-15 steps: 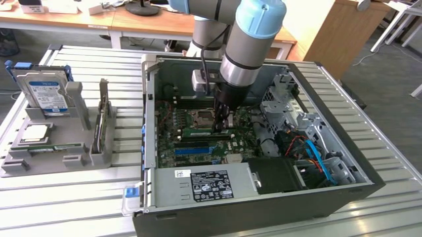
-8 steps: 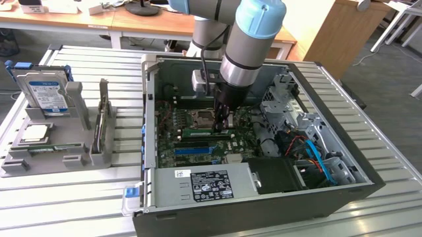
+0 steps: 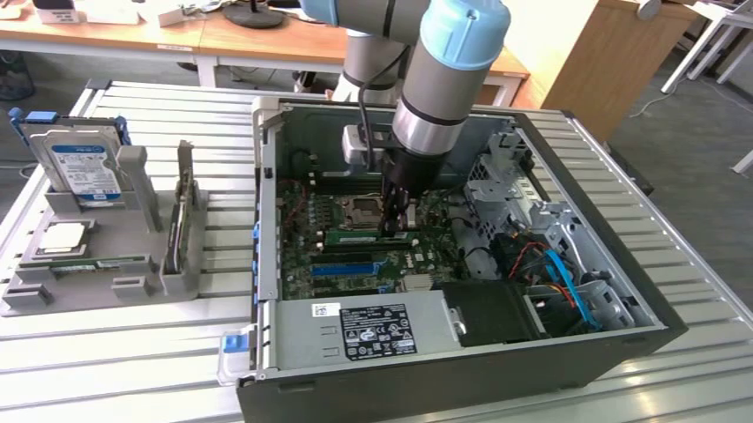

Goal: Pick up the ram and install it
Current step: 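Insert the ram into the slot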

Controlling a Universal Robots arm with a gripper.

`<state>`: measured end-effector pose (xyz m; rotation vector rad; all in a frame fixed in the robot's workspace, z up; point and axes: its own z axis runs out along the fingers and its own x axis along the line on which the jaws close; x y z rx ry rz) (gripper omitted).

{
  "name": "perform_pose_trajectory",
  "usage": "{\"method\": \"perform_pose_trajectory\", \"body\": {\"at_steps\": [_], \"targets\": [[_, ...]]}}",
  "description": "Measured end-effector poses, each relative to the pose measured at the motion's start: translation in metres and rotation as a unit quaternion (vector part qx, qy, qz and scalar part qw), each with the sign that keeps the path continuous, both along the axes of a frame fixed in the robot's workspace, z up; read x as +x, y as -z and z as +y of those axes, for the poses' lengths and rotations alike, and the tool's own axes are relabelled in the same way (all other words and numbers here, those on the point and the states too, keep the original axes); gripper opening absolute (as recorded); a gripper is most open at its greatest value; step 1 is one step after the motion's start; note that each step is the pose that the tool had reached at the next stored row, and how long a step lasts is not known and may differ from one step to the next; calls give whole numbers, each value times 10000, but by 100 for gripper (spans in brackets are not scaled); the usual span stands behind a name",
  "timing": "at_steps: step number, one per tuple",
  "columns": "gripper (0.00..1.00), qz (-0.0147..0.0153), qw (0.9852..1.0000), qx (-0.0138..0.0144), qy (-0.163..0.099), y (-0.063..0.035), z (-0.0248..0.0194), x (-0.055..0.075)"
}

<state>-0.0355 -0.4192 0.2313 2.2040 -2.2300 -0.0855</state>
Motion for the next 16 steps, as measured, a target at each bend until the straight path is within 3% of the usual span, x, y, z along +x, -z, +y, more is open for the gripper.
{"method": "perform_pose_trajectory", "body": {"at_steps": [16], "targets": [[12, 0, 10000, 1, 0, 12, 4, 0]]}}
